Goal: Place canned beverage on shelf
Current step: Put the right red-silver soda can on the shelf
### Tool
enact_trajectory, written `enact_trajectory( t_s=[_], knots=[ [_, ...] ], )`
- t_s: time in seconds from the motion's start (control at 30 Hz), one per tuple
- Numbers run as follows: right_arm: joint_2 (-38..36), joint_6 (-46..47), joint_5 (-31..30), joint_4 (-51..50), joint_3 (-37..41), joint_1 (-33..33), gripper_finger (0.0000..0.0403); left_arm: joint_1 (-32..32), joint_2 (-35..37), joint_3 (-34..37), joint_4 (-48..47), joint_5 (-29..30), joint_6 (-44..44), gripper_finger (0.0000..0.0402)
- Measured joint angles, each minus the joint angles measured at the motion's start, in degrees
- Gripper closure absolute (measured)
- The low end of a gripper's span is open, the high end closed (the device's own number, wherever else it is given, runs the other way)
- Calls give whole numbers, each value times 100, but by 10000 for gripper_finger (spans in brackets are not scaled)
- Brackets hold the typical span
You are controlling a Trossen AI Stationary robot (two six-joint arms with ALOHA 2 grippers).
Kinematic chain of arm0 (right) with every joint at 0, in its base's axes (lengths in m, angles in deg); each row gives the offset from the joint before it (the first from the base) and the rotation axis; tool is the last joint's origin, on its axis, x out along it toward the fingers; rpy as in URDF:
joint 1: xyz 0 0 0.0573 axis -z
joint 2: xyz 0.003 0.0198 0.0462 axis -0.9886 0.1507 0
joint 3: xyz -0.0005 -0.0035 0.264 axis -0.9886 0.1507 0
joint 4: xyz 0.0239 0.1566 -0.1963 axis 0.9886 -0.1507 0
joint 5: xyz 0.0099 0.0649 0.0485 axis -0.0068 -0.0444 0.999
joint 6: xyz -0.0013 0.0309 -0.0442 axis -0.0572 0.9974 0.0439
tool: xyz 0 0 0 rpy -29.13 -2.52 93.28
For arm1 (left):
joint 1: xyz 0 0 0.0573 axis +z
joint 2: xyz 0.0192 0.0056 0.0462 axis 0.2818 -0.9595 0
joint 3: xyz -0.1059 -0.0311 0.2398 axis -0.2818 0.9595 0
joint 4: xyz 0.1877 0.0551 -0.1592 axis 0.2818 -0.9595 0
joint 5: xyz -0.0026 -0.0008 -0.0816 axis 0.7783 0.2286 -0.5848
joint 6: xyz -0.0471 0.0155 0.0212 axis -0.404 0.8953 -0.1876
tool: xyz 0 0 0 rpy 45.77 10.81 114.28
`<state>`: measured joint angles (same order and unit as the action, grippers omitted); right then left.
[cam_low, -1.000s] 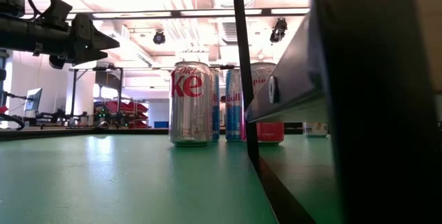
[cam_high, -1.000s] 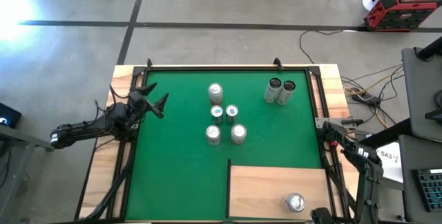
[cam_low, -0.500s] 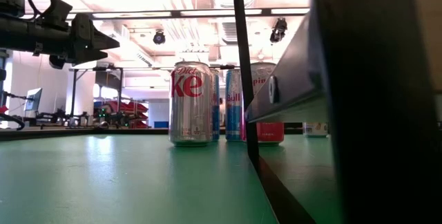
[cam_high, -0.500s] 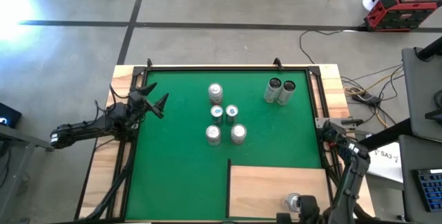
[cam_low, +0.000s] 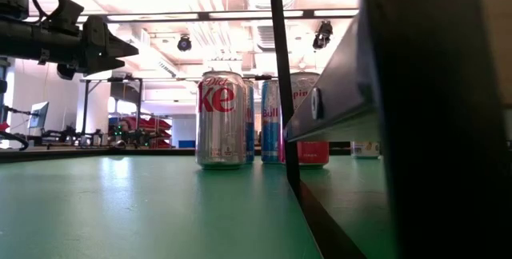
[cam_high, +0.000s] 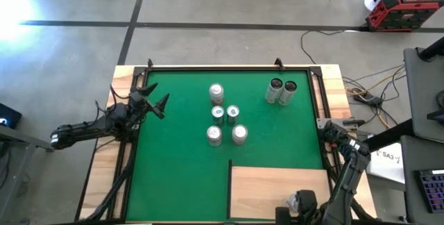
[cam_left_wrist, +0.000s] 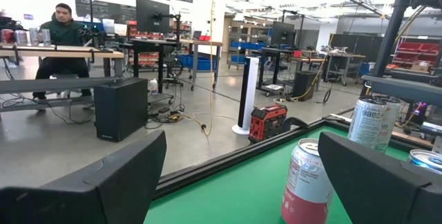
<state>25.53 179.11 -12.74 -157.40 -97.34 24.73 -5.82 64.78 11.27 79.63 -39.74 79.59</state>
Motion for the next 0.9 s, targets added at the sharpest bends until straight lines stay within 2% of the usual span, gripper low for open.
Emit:
enact_trajectory(
  t_s=[0.3,0.7,0.9],
  knots=[
    [-639,111,138,132,1014,143,19,0,-1,0,-11,0,-1,38],
    [-1431,-53,136,1612,2604,154,19,-2,0,-1,-11,0,0,38],
    [-1668,-56,127,2004,3078,153,19,0,-1,-1,-13,0,0,38]
  ],
)
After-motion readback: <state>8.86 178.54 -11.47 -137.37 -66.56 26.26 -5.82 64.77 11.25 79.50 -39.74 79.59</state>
